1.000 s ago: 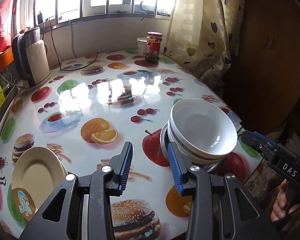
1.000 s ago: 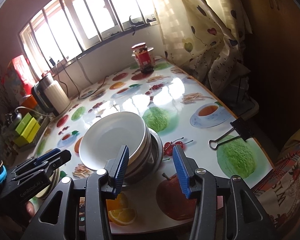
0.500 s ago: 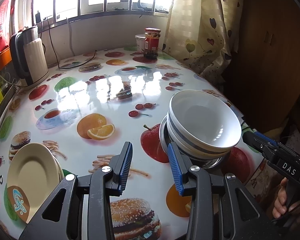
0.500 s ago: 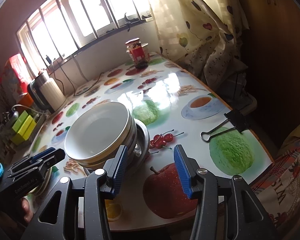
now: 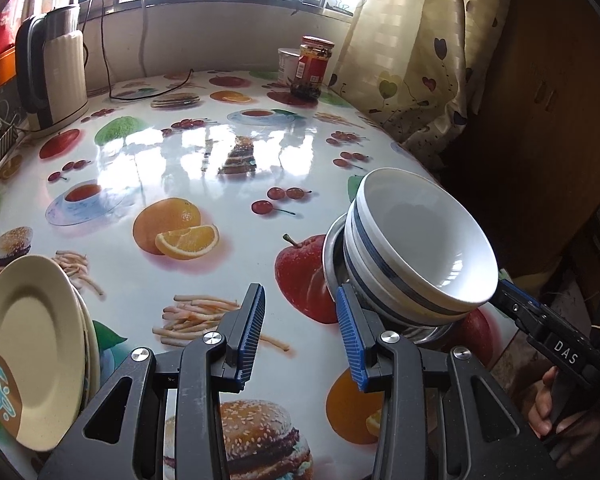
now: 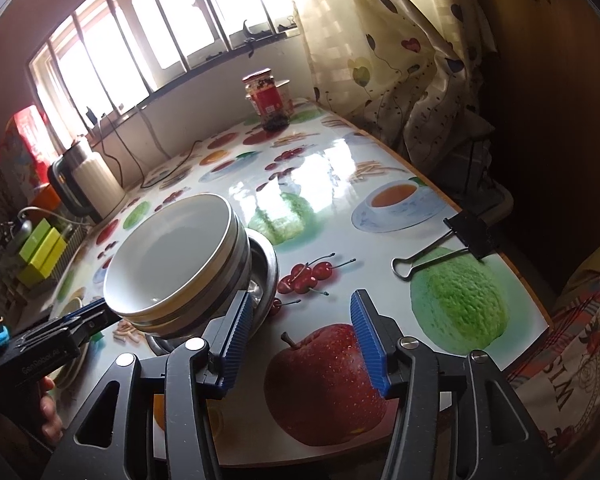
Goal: Organize plates and bowls
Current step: 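Close both grippers on the rim of the steel bowl stack, then lift the steel bowl with nested white bowls using both grippers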
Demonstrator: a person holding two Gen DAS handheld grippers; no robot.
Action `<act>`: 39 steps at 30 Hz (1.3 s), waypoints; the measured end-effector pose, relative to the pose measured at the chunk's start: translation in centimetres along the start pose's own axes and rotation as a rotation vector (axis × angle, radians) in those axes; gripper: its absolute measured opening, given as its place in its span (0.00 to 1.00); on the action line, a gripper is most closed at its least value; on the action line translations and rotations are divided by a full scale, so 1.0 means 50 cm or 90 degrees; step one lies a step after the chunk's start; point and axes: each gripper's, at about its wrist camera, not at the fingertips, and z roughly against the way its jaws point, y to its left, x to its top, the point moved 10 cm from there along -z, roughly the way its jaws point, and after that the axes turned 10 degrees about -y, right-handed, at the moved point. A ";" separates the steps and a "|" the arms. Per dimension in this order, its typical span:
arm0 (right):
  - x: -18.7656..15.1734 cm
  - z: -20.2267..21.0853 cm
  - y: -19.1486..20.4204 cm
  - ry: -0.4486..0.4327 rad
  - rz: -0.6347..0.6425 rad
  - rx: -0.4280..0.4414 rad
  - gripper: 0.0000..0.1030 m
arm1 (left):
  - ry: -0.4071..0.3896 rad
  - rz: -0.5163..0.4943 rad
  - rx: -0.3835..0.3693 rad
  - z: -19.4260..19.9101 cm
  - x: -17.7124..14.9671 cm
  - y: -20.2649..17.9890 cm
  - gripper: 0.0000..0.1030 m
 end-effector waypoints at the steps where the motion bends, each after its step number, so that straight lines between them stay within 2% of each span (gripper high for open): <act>1: -0.002 -0.002 -0.002 0.002 -0.002 0.002 0.50 | 0.004 0.013 -0.015 -0.003 -0.003 -0.002 0.37; 9: -0.006 -0.029 -0.002 0.015 -0.007 0.017 0.50 | 0.033 0.084 -0.040 -0.034 -0.009 0.016 0.37; 12: -0.004 -0.037 -0.004 0.012 -0.011 0.018 0.50 | 0.033 0.085 -0.037 -0.043 -0.007 0.021 0.37; 21: -0.004 -0.060 -0.004 0.018 -0.030 0.038 0.49 | 0.041 0.109 -0.072 -0.063 -0.002 0.015 0.37; 30: -0.002 -0.075 0.014 0.028 -0.034 0.078 0.26 | 0.045 0.111 -0.090 -0.077 -0.001 0.006 0.36; 33: -0.002 -0.079 0.016 0.043 -0.063 0.115 0.19 | 0.043 0.116 -0.102 -0.081 0.002 0.003 0.31; 39: -0.005 -0.078 0.020 0.048 -0.080 0.147 0.15 | 0.039 0.126 -0.126 -0.083 0.006 -0.006 0.18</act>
